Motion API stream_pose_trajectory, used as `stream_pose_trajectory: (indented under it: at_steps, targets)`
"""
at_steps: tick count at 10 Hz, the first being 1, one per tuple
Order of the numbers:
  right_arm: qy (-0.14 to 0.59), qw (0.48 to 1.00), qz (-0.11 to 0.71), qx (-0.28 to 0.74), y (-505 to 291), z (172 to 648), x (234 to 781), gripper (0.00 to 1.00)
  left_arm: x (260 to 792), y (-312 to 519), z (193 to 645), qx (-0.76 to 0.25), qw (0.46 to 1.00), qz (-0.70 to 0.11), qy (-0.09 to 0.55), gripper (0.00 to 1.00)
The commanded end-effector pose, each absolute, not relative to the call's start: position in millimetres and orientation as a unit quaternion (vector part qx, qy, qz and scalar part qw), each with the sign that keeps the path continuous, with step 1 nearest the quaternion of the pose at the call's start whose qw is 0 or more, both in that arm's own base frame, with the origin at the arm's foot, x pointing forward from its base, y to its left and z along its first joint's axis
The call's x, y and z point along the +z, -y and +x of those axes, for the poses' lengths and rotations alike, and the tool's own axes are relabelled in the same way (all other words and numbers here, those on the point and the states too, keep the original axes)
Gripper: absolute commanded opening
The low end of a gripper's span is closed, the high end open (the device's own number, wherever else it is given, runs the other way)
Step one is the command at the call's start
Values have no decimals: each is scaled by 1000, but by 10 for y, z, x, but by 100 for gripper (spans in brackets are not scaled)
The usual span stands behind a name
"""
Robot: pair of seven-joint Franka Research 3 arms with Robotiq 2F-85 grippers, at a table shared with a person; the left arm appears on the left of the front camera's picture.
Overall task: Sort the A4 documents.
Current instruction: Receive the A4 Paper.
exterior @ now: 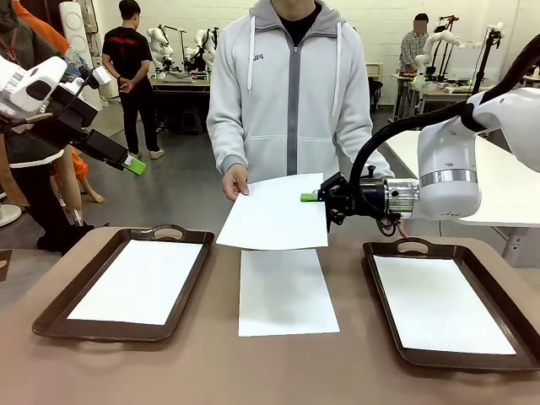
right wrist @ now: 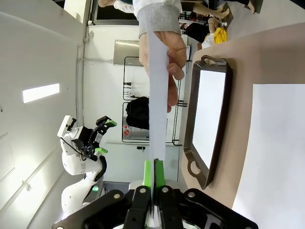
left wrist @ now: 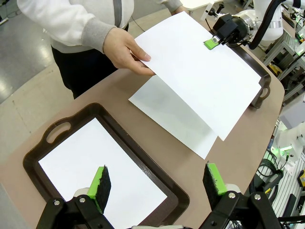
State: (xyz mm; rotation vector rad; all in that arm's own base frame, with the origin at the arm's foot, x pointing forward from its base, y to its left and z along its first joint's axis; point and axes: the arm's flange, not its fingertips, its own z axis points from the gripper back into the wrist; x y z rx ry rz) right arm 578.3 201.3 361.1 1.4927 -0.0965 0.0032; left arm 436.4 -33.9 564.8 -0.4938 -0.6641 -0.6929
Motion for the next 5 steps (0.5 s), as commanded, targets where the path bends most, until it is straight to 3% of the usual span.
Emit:
stream_pose_trajectory:
  at_steps: [1,5]
  targets:
    - [50,736,675,0,-2027,5778,3600,0,5649,340,4361,-330,858,-235,316,100]
    - [50,736,675,0,-2027,5778,3600,0,5649,340,4361,-330,858,-235,316,100]
